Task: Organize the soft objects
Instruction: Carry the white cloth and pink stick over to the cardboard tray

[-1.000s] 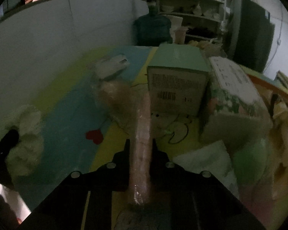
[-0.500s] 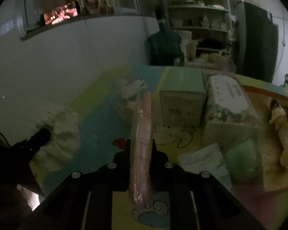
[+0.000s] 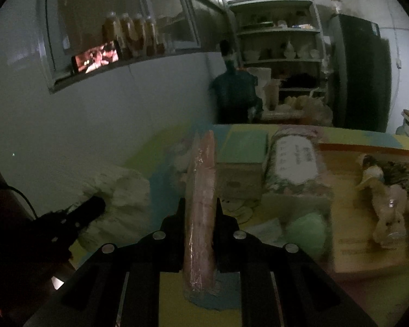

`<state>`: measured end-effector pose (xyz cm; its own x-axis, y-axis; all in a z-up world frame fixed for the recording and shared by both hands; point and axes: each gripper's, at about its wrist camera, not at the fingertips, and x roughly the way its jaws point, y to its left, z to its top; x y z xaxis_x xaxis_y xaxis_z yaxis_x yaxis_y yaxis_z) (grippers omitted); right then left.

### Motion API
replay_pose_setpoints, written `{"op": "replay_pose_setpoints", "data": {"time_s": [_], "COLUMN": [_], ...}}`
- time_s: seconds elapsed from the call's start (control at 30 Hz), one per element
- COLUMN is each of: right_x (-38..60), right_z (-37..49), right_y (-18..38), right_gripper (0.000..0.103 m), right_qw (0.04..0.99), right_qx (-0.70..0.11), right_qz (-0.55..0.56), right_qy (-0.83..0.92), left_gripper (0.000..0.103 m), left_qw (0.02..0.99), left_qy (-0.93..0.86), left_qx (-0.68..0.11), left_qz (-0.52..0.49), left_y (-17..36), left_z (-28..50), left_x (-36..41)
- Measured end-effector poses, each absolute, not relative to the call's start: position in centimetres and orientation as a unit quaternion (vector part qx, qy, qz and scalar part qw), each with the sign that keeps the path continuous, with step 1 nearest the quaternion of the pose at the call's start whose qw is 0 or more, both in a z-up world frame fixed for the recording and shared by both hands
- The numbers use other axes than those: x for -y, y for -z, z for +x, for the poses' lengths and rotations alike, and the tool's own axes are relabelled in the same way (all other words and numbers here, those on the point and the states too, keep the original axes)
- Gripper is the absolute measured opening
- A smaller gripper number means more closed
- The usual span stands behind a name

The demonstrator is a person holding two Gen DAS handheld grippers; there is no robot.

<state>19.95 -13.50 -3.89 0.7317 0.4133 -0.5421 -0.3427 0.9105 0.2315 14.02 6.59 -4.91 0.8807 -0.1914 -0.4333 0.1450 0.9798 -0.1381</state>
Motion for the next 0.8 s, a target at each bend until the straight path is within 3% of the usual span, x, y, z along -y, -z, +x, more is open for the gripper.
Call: {"op": "replay_pose_setpoints", "data": {"time_s": [0.8], "right_x": [25.9], "right_z": [17.9], "right_y": [2.6], "right_gripper": [0.015], "right_qw": [0.948], "right_qx": [-0.274], "right_qz": [0.116], "right_qy": [-0.109], "left_gripper": [0.011], "left_qw": [0.951], "left_qy": [0.200], "left_qx": [-0.233], "left_qz": [-0.020], "left_y": [2.7], "left_z": [17.9], "left_x": [5.2]}}
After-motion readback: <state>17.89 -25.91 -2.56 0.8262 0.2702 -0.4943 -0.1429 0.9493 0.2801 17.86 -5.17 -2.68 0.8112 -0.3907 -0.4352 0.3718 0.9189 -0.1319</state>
